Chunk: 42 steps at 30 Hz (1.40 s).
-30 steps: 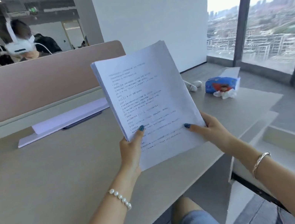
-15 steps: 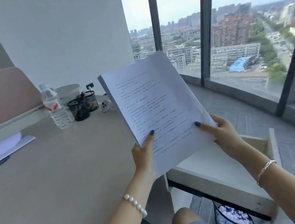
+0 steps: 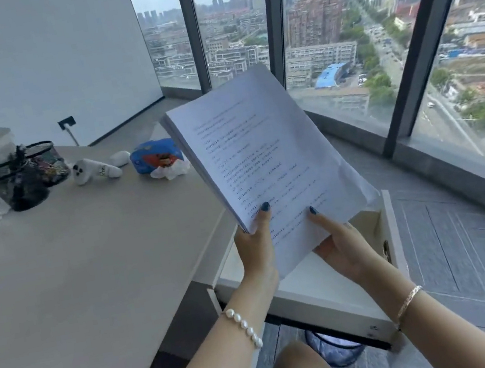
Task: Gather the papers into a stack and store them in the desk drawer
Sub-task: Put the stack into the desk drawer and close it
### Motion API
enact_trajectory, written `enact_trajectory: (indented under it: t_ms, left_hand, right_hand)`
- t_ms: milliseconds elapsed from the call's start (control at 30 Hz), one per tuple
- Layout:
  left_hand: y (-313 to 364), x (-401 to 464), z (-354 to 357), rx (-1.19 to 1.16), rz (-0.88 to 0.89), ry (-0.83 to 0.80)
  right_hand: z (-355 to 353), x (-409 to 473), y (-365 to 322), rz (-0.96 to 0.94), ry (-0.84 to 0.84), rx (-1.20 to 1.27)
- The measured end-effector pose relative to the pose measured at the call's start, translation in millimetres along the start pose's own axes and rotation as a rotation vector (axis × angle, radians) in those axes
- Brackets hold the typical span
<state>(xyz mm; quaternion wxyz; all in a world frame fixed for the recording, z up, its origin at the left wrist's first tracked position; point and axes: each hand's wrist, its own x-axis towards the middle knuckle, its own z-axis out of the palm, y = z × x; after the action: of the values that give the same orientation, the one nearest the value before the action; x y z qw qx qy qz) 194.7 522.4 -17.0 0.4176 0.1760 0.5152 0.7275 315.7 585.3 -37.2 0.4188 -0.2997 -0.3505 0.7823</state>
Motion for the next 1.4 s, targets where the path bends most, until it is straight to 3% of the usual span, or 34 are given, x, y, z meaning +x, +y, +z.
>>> enact_trajectory:
  t_ms: [200,300,400,500,667,1100,1300,1400]
  left_hand:
    - [2.6,29.9,-7.2,0.254,0.112,-0.108]
    - [17.0,56.1,-18.9,0.313,0.196,-0.018]
    - [39.9,77.5,-27.3,0.535,0.344,0.043]
    - [57.9,100.7,-33.2,0.784,0.468,-0.016]
    - [60.3,132.8,-41.5,1.079,0.385,-0.187]
    - [48.3,144.5,-48.2,1.139,0.317,-0.205]
    - [47.4,145.2,-48.7,1.137,0.32,-0.198]
    - [47.1,145.5,-49.0,1.123,0.322,-0.194]
  right_hand:
    - [-34.5,20.4,-16.8,-0.024,0.115,-0.161]
    - [-57.4,23.5,-33.3,0.001,0.145,-0.273]
    - [-88.1,24.1,-53.2,0.051,0.162,-0.351]
    - [-119.0,21.6,-76.1,0.111,0.129,-0.447]
    - [-146.9,25.1,-87.0,0.305,0.163,-0.655]
    - [-109.4,71.3,-27.3,0.447,0.138,-0.738]
    - [-104.5,76.5,-5.9,0.5,0.208,-0.742]
    - [-108.7,76.2,6.5,0.474,0.198,-0.855]
